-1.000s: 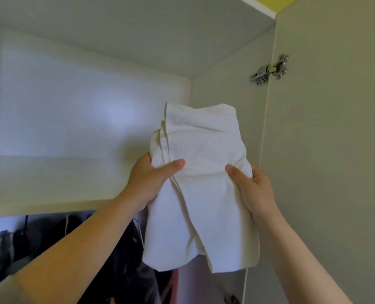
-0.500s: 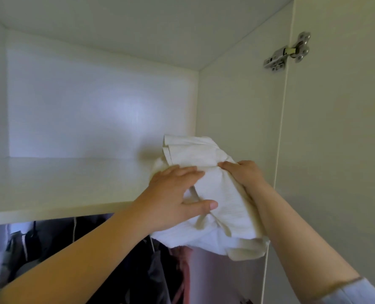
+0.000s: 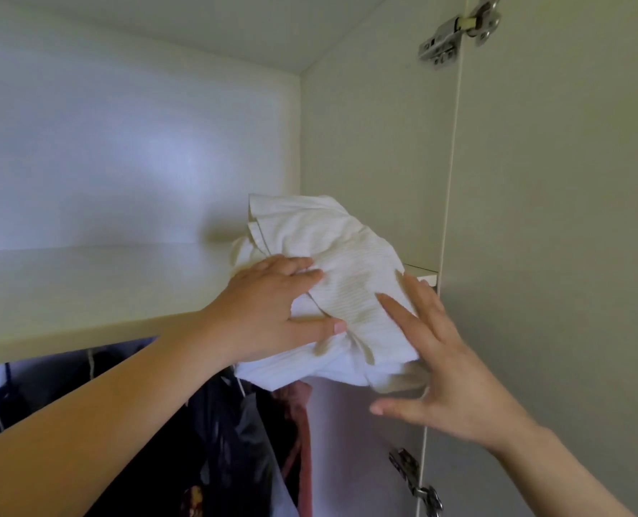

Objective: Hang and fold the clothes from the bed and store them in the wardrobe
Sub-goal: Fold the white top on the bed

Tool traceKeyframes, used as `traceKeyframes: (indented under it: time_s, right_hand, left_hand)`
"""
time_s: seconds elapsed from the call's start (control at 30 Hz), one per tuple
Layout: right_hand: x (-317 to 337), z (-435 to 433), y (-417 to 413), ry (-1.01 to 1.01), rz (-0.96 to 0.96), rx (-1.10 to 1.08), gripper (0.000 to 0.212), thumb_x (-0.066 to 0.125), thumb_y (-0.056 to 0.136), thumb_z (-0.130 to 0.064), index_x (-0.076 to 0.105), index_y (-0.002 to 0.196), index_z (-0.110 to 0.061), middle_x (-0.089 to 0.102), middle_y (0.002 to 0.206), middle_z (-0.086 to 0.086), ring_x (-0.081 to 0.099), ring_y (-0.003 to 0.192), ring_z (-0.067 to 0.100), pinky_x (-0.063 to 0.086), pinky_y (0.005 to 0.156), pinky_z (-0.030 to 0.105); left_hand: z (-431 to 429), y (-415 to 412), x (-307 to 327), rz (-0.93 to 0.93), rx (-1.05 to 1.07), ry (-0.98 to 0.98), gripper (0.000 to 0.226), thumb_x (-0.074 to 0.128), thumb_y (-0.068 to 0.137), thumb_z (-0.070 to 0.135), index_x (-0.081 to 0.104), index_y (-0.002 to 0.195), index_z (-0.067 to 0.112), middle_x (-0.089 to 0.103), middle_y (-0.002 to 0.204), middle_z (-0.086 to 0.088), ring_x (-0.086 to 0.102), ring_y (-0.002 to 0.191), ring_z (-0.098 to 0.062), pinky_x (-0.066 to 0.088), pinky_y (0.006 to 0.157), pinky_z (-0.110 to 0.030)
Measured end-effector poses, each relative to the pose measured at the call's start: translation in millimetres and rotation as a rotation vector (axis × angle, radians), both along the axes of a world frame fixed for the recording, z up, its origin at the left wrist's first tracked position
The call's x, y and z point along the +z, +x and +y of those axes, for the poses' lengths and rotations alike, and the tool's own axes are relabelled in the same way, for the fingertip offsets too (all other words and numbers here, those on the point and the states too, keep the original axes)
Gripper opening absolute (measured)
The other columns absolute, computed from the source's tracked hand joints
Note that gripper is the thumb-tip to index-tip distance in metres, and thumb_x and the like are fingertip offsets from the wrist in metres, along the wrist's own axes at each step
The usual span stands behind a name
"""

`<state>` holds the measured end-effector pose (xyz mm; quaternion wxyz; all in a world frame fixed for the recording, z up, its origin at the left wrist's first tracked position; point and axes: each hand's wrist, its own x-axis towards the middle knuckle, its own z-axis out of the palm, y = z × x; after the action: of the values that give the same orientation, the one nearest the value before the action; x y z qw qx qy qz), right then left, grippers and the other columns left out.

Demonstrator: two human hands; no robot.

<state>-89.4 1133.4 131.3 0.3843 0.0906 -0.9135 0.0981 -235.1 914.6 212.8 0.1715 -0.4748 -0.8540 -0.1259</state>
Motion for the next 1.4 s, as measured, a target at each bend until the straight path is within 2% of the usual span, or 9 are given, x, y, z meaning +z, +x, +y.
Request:
traceKeyframes:
  time_s: [0.1, 0.23, 0.3, 0.47, 0.6, 0.73, 0.9, 1.2, 1.4]
  right_hand:
    - [-22.8, 1.3, -12.8, 0.16, 0.136, -0.129, 0.113, 0.089, 0.065, -0.034, 0.022, 0.155, -0.025, -0.002, 0.165, 0.01, 0.0, 0.151, 0.034, 0.026, 0.112, 0.051]
    - [-35.5, 3.9, -27.7, 0.159, 0.291, -0.171, 0.102, 0.085, 0.068, -0.005, 0.027, 0.152, -0.019, 0.006, 0.163, 0.014, 0.012, 0.15, 0.037, 0.039, 0.104, 0.04]
    - [-33.1, 4.6, -26.3, 0.14, 0.311, -0.144, 0.094, 0.082, 0.071, -0.004, 0.033, 0.15, -0.02, 0.017, 0.162, 0.01, 0.02, 0.149, 0.033, 0.052, 0.089, 0.034]
    - [-2.3, 7.0, -3.1, 0.063, 0.259, -0.029, 0.05, 0.071, 0.084, -0.021, 0.061, 0.132, -0.013, 0.048, 0.147, 0.005, 0.043, 0.138, 0.022, 0.04, 0.109, 0.028]
    - [47.1, 1.2, 20.6, -0.069, 0.084, 0.038, 0.033, 0.064, 0.088, -0.029, 0.067, 0.122, -0.026, 0.062, 0.132, -0.013, 0.058, 0.12, 0.003, 0.047, 0.093, 0.016]
    - [81.3, 1.8, 24.0, -0.12, 0.006, 0.053, 0.039, 0.064, 0.086, -0.002, 0.069, 0.1, -0.039, 0.066, 0.081, -0.025, 0.06, 0.071, -0.006, 0.04, 0.061, 0.007]
    - [100.8, 7.0, -2.9, -0.197, -0.033, 0.037, 0.031, 0.06, 0.09, -0.009, 0.064, 0.082, -0.039, 0.058, 0.066, -0.017, 0.045, 0.058, 0.0, 0.035, 0.053, 0.013]
    - [106.0, 26.6, -77.7, -0.125, -0.097, -0.146, 0.026, 0.062, 0.088, -0.011, 0.067, 0.114, -0.015, 0.07, 0.105, 0.004, 0.062, 0.095, 0.022, 0.046, 0.081, 0.032]
    - [94.3, 45.8, -99.3, -0.162, -0.261, -0.026, 0.05, 0.058, 0.097, -0.029, 0.046, 0.145, -0.024, 0.045, 0.148, -0.012, 0.041, 0.135, 0.004, 0.026, 0.102, 0.004]
  left_hand:
    - [-0.6, 0.4, 1.0, -0.012, -0.003, -0.012, 0.114, 0.022, 0.051, 0.096, 0.025, 0.15, 0.04, 0.013, 0.159, 0.019, 0.008, 0.147, -0.009, 0.012, 0.121, -0.039]
    - [-3.1, 1.2, 1.8, -0.024, -0.016, -0.015, 0.117, 0.023, 0.049, 0.098, 0.025, 0.15, 0.038, 0.012, 0.159, 0.018, 0.006, 0.148, -0.008, 0.012, 0.121, -0.04]
    - [-4.7, 2.5, 2.7, -0.044, -0.017, -0.023, 0.118, 0.024, 0.049, 0.099, 0.023, 0.151, 0.039, 0.011, 0.159, 0.019, 0.004, 0.148, -0.008, 0.01, 0.122, -0.04]
    - [-11.0, 6.9, 8.7, -0.112, -0.031, -0.089, 0.126, 0.031, 0.041, 0.102, 0.015, 0.151, 0.044, 0.001, 0.16, 0.023, -0.007, 0.148, -0.007, 0.004, 0.122, -0.04]
    - [-15.2, 17.4, 3.6, 0.0, -0.112, -0.137, 0.135, 0.037, 0.028, 0.105, 0.001, 0.147, 0.052, -0.005, 0.157, 0.028, -0.018, 0.146, -0.007, -0.004, 0.121, -0.05]
    - [-2.0, 26.6, 0.6, 0.204, -0.102, -0.129, 0.127, 0.063, 0.048, 0.084, -0.008, 0.147, 0.045, 0.017, 0.153, 0.021, 0.01, 0.146, -0.012, -0.001, 0.12, -0.051]
    - [10.1, 6.8, 16.9, 0.152, -0.199, 0.076, 0.063, 0.063, 0.079, 0.044, 0.038, 0.138, 0.04, 0.057, 0.119, 0.02, 0.054, 0.113, -0.008, 0.04, 0.097, -0.029]
    - [47.6, -72.5, 36.4, -0.182, -0.108, -0.076, 0.057, 0.05, 0.093, 0.051, 0.03, 0.146, 0.041, 0.044, 0.146, 0.014, 0.043, 0.128, -0.01, 0.032, 0.098, -0.023]
    - [71.1, -100.4, 39.5, -0.242, -0.048, -0.118, 0.055, 0.05, 0.095, 0.049, 0.036, 0.145, 0.032, 0.044, 0.145, 0.011, 0.042, 0.131, -0.012, 0.033, 0.101, -0.023]
